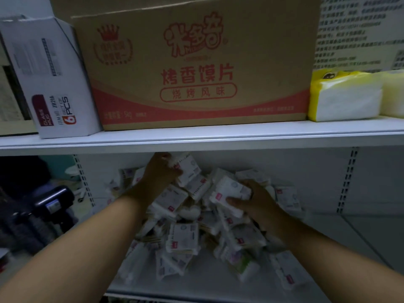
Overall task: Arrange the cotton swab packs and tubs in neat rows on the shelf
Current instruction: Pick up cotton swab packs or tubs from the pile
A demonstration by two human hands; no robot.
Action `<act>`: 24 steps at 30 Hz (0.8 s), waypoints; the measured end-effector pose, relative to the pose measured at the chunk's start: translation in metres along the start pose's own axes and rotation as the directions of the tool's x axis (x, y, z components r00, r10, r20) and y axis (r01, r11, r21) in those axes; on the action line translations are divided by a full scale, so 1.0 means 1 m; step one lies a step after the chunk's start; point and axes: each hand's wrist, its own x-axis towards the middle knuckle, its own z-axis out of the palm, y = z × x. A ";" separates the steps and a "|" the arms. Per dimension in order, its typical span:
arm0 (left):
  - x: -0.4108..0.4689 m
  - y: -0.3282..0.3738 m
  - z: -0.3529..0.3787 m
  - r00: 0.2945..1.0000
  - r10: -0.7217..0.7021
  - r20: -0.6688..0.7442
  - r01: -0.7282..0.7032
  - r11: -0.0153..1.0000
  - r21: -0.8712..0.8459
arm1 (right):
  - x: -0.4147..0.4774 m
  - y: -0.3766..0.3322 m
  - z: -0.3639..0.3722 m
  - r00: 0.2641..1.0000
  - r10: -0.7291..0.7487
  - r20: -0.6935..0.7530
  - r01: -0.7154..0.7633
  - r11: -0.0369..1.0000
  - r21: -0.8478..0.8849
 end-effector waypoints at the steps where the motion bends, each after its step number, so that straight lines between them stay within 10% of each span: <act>1: -0.003 0.002 -0.004 0.998 -0.025 0.060 0.032 0.992 -0.122 | 0.000 -0.004 0.000 0.999 0.027 0.017 -0.029 0.994 0.105; 7: -0.021 0.000 0.004 0.916 -0.081 0.394 0.177 0.960 -0.215 | -0.007 -0.012 -0.012 0.976 0.216 -0.011 -0.176 0.822 0.541; 24: -0.077 0.041 0.173 0.885 0.074 0.459 0.083 0.946 -0.313 | -0.064 0.011 -0.167 0.921 0.183 -0.345 -0.037 0.919 0.391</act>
